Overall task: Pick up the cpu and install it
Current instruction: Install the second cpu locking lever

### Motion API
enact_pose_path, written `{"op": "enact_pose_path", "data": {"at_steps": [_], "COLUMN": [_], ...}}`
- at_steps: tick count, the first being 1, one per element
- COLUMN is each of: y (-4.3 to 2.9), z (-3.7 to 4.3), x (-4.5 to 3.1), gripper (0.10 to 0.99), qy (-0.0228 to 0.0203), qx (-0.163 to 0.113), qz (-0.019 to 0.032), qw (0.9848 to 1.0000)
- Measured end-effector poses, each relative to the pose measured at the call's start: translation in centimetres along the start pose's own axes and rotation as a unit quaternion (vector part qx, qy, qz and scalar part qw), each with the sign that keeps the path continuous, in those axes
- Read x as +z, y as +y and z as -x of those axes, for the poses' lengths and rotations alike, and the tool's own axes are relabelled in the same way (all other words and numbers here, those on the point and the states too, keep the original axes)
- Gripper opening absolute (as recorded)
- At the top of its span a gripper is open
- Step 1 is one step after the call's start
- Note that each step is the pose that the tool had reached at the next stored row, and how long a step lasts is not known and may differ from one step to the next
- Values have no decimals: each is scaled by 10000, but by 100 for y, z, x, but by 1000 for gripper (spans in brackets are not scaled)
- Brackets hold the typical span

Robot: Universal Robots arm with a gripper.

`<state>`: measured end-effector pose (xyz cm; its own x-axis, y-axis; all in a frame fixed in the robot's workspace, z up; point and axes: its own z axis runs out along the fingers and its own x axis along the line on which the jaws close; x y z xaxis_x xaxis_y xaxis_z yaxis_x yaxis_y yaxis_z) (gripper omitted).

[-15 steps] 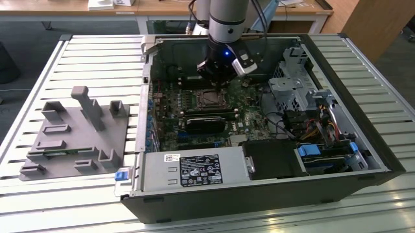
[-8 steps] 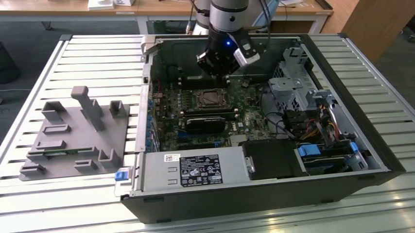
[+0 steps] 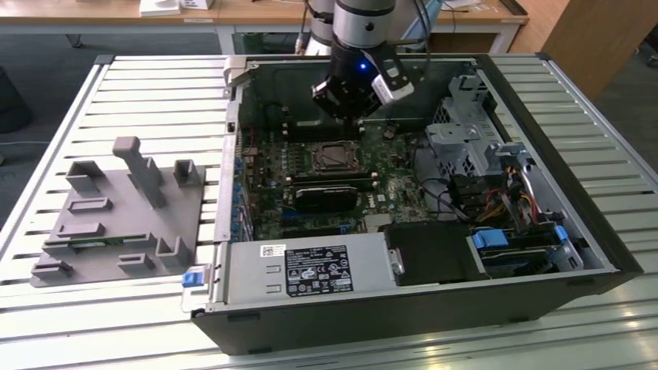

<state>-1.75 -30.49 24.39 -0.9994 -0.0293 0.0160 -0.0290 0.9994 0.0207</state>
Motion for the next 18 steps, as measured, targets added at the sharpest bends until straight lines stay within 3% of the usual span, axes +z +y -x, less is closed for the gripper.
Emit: {"op": "enact_pose_path", "data": {"at_steps": [9, 18], "y": [-219, -270], "z": [-6, -5], "x": [6, 46], "gripper": [106, 106], "qy": [6, 18], "qx": [0, 108], "qz": [5, 17], "qw": [10000, 9999]}}
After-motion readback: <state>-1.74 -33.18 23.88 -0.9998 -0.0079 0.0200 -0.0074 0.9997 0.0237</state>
